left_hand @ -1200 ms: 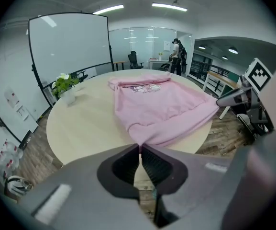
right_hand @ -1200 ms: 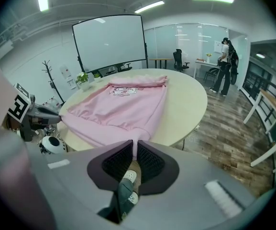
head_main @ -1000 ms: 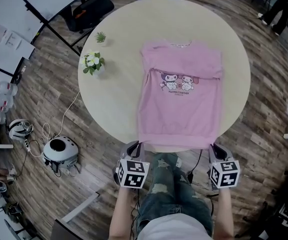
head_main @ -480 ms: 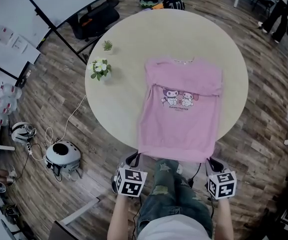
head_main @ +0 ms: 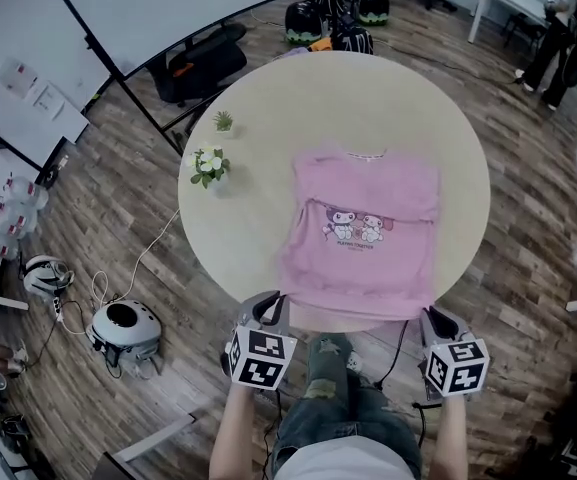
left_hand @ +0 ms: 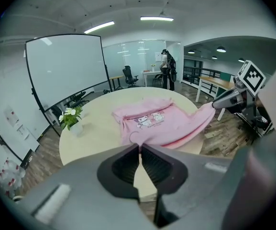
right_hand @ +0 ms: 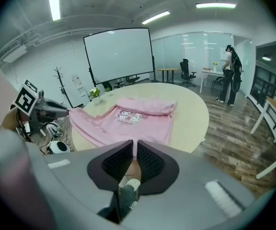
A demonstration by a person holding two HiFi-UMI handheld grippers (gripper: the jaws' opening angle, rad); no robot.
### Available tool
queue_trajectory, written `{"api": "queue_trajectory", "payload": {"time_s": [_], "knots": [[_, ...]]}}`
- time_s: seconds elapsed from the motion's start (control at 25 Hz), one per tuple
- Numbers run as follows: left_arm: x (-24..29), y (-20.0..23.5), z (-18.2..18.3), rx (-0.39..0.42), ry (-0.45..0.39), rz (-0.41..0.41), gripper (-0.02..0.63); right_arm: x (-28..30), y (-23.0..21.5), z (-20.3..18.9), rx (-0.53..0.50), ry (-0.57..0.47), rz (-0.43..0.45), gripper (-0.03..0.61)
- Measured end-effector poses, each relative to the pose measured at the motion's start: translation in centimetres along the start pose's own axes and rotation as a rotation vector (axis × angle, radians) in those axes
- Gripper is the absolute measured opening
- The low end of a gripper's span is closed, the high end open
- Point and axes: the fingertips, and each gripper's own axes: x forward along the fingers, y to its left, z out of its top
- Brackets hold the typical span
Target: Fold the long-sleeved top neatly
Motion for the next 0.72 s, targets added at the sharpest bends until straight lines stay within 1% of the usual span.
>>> {"api": "queue_trajectory", "payload": {"time_s": [0.24, 0.52, 0.72], "knots": [[2.0, 2.1, 4.2, 0.031, -0.018, -0.015, 0.022, 1.4, -1.7, 4.8, 0.002, -0.043, -0.015, 0.057], [5.9, 4.9, 9.2, 0.083, -0.016, -0.055, 0.023, 4.2, -4.1, 10.0, 0.033, -0.059, -0.040, 0.057], [8.4, 6.7, 12.8, 0.111, -0.031, -0.082, 0.023, 5.9, -5.6, 13.4, 0.055, -0.073, -0.069, 0.057]]}}
